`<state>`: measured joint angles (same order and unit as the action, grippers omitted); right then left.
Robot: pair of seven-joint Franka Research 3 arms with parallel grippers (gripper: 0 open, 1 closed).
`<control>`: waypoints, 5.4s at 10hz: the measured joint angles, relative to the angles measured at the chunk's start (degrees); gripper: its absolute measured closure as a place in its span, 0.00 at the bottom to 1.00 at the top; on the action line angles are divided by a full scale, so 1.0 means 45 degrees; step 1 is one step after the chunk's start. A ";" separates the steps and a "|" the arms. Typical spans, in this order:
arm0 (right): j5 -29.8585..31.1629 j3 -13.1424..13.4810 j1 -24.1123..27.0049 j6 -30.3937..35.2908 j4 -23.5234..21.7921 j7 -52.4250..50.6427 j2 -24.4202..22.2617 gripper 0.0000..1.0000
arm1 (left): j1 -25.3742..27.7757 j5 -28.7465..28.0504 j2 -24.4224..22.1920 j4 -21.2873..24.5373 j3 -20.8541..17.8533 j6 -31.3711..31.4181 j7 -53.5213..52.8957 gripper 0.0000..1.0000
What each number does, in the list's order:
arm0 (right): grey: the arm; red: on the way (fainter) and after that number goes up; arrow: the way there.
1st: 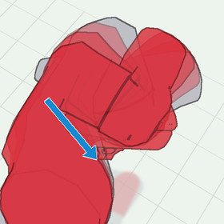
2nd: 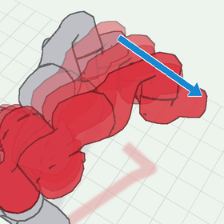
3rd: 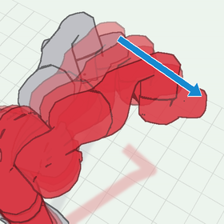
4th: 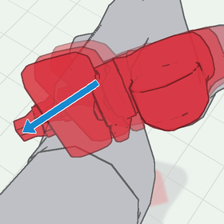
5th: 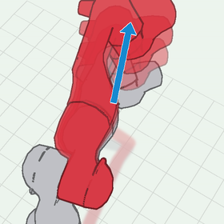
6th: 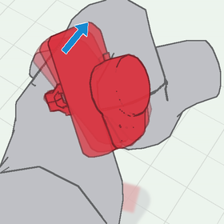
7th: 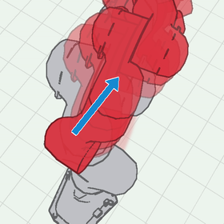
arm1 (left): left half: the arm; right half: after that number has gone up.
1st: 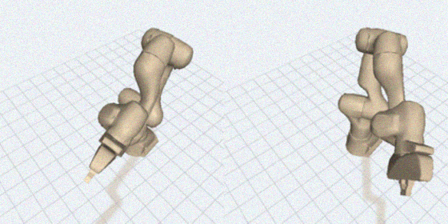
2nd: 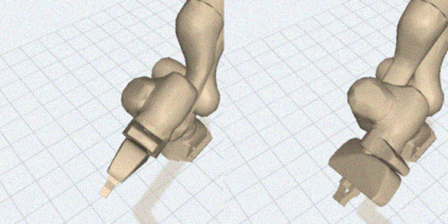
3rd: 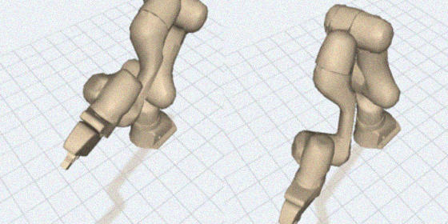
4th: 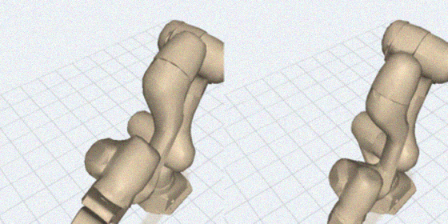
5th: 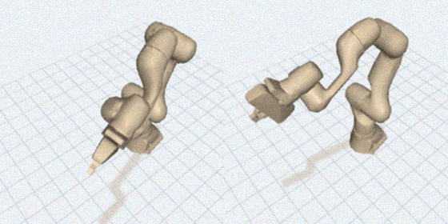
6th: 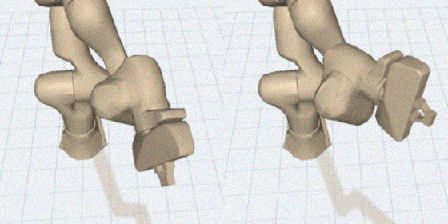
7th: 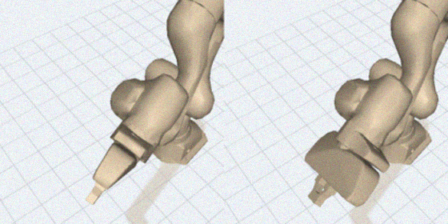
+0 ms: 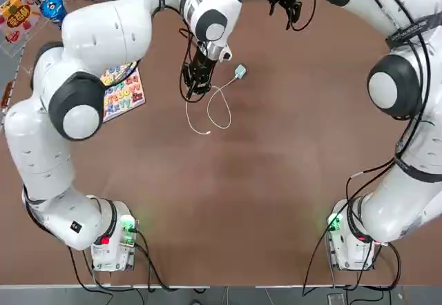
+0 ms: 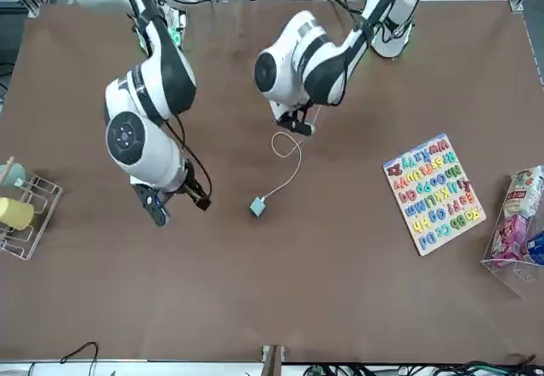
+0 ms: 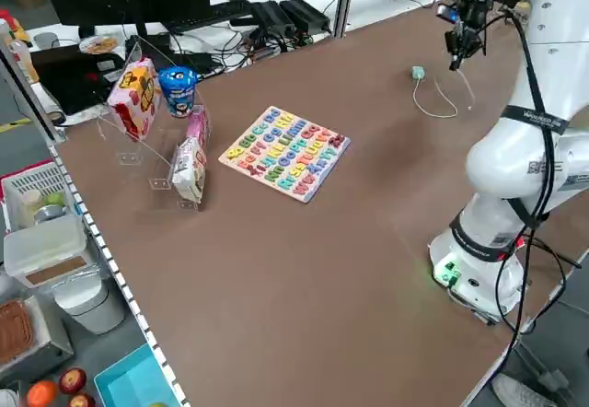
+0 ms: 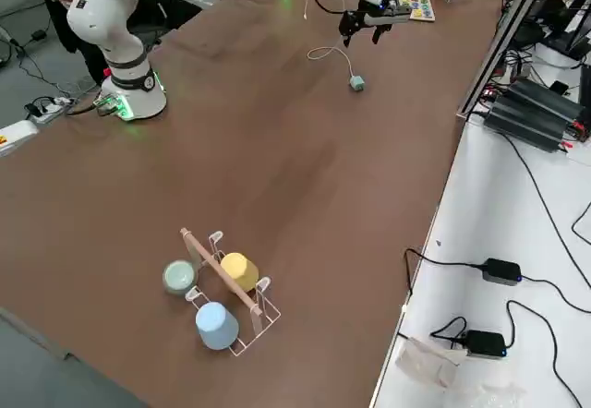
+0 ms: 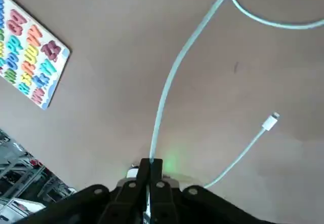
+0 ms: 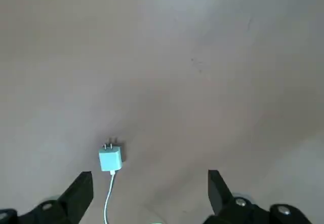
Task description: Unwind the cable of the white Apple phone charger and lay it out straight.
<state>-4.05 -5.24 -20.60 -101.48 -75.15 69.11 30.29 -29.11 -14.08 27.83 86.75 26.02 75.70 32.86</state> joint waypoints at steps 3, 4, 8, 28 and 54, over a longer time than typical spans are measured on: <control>0.0061 -0.0002 -0.0713 -0.0164 0.1040 -0.0142 0.0976 0.00 | -0.0031 0.0324 -0.1720 0.0768 0.1122 -0.0117 0.0034 0.96; 0.0112 0.0003 -0.0946 -0.0436 0.1174 -0.0153 0.1206 0.00 | -0.0032 0.0695 -0.2517 0.1136 0.1325 0.0014 0.0040 0.96; 0.0584 0.0036 -0.1785 -0.1888 0.1252 -0.0136 0.2340 0.00 | -0.0035 0.2166 -0.5343 0.2793 0.2263 0.1532 0.0212 0.96; 0.2386 0.0252 -0.3636 -0.5044 0.0552 0.2086 0.4839 0.00 | -0.0108 0.2670 -0.6128 0.3936 0.5909 0.2394 0.2375 0.96; 0.3688 0.0280 -0.2083 -0.6800 0.1909 -0.6038 0.5498 0.52 | 0.0966 0.2259 -0.5780 0.3600 0.4584 0.2844 0.0748 0.96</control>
<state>12.54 -3.98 -29.98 -132.08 -66.56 41.94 55.03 -24.76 -3.91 1.82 102.95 46.65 88.50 36.22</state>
